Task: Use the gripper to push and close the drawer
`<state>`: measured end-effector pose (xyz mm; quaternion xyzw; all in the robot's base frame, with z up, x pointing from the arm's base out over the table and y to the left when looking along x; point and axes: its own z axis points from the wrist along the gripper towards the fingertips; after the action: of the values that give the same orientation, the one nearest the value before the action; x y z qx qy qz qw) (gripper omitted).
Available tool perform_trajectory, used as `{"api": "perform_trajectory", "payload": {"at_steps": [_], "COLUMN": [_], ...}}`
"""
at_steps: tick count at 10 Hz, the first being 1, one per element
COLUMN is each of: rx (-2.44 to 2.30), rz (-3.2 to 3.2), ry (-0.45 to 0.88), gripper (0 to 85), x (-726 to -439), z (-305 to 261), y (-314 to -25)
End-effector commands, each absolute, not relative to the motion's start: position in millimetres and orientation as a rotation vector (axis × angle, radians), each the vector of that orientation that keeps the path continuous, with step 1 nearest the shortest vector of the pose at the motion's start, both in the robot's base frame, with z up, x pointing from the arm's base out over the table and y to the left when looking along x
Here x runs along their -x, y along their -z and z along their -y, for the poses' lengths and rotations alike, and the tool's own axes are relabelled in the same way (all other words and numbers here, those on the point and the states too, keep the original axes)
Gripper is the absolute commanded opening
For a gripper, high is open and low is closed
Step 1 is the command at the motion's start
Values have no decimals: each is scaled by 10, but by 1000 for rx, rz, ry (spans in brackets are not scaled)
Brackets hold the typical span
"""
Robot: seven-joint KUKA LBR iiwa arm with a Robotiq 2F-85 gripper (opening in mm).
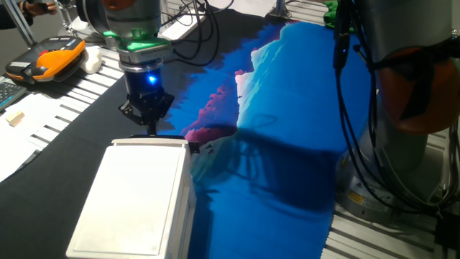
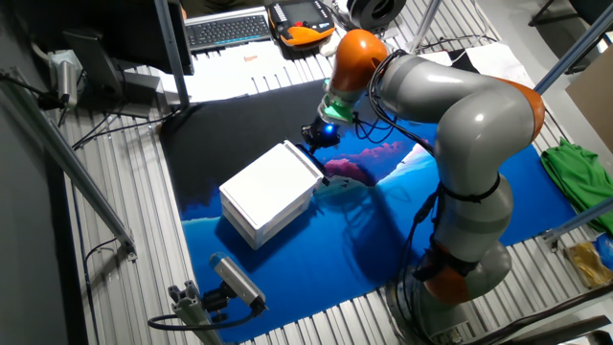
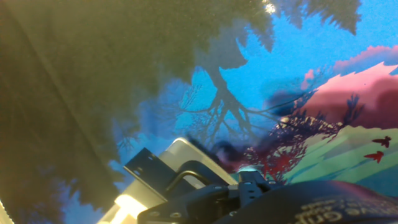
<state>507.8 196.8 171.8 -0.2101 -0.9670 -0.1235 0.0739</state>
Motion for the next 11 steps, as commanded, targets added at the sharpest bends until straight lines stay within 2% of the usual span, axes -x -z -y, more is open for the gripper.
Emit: {"api": "perform_trajectory", "payload": {"at_steps": [1,11], "rx": [635,669], "rz": [2903,2905], "ry": [363,357], "gripper": [0,0], "x": [-5079,-5041], "z": [-1994,-2244], "y": [-1732,-1692]}}
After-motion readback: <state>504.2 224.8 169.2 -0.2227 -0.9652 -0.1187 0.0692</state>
